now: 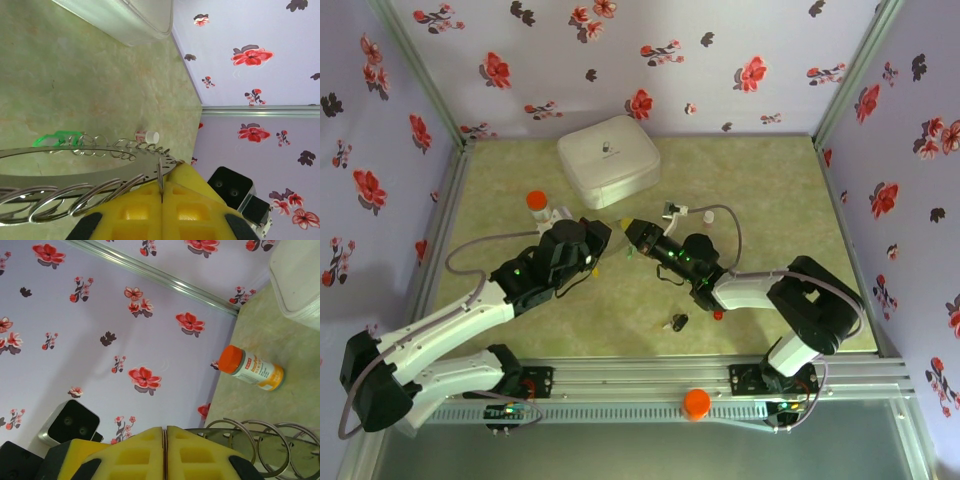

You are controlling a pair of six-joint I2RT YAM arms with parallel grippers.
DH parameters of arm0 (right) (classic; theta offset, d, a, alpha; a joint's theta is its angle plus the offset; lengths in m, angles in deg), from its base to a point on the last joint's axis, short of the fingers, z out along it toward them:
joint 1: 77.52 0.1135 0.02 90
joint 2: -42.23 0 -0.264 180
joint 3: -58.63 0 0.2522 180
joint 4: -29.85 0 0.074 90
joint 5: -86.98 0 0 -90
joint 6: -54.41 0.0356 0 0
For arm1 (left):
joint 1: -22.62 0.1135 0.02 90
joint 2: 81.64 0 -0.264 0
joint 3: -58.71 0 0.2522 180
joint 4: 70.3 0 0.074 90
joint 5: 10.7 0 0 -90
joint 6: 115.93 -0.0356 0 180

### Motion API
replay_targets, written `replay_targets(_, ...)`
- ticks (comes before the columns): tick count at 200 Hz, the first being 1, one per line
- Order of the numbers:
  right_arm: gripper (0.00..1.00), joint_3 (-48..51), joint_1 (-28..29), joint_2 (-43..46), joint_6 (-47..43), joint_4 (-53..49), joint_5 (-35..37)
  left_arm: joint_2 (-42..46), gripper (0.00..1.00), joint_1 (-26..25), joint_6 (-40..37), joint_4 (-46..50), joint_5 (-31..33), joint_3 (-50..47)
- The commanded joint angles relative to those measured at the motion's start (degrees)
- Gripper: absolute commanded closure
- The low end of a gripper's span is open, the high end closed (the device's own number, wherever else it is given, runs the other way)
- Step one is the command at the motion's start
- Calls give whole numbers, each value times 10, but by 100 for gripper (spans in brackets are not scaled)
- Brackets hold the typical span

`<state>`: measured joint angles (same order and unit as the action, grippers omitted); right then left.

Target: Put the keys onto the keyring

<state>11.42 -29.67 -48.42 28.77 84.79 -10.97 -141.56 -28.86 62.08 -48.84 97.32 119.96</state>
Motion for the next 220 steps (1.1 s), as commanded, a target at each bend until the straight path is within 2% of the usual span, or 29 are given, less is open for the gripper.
replay_targets(1,98,-19,-5,22,-33,-43,-5,14,100,-4,2,-27,19,-1)
replay_targets(14,100,-25,-5,37,-57,-83,-10,15,100,-4,1,-29,22,-6)
replay_targets(23,100,-31,-5,49,-77,-114,-13,19,85,-5,0,-32,30,-15)
replay_targets(45,100,-54,-7,75,-135,-205,-32,33,58,-16,-12,-51,70,-46)
replay_targets(58,100,-70,-9,88,-171,-263,-45,42,50,-17,-32,-67,88,-66)
replay_targets(71,100,-91,-11,102,-210,-336,-59,53,47,-17,-59,-85,103,-87)
replay_targets(95,100,-153,-13,122,-309,-500,-80,86,42,-17,-153,-102,132,-110)
replay_targets(104,100,-181,-15,125,-351,-566,-91,101,41,-16,-213,-105,140,-113)
replay_targets(126,100,-257,-19,120,-452,-723,-124,136,31,-8,-380,-120,138,-122)
replay_targets(140,100,-304,-19,114,-512,-815,-140,145,26,6,-500,-131,98,-125)
replay_targets(153,100,-344,-20,106,-563,-890,-148,148,26,36,-589,-120,32,-125)
replay_targets(195,100,-447,-27,84,-690,-1050,-153,146,35,158,-750,-118,-226,-148)
replay_targets(220,100,-484,-28,72,-751,-1099,-165,133,45,189,-839,-118,-352,-148)
